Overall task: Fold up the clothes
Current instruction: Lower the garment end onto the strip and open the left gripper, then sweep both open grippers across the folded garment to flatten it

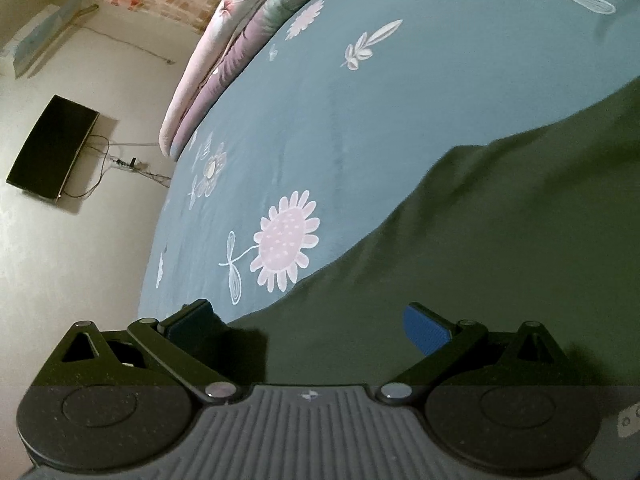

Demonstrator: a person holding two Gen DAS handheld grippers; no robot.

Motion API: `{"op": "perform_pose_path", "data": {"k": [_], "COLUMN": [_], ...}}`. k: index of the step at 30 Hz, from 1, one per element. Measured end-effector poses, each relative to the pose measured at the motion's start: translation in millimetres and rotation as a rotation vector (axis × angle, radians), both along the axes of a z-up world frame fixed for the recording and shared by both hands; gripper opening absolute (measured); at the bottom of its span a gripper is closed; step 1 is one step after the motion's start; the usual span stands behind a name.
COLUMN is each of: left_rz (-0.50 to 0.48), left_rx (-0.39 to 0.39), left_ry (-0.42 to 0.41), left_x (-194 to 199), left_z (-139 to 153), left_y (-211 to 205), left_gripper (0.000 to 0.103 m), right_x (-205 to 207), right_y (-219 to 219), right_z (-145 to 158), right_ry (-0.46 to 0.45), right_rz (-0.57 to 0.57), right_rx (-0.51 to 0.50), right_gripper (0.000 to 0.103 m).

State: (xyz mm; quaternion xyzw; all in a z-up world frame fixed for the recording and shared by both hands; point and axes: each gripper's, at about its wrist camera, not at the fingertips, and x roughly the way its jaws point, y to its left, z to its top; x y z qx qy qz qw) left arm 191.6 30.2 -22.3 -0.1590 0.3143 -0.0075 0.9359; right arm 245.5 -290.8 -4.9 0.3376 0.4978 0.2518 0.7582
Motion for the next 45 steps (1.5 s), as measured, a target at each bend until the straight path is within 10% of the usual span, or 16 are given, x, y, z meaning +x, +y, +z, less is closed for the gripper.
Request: {"op": "perform_pose_path", "data": {"k": [18,26,31,45], "left_rz": [-0.207,-0.096,-0.102,-0.282], "left_rx": [-0.005,0.047,-0.052,-0.232], "left_ry": [0.02,0.068,0.142,0.116], "left_x": [9,8,15,1], "left_z": [-4,-9,-48,-37], "left_y": [-17,48,80,107], "left_gripper": [0.033,0.04,0.04,0.048], "right_x": [5,5,2,9], "right_y": [9,31,53,161], "right_z": [-5,-9,-6,1], "right_ry": [0.029,0.038,0.027,-0.005], "right_rz": [-0.037,-0.028,-0.016,0.169], "right_rx": [-0.044,-0.038,-0.049,0.101], "right_gripper": [0.103,0.103,0.103,0.103]}}
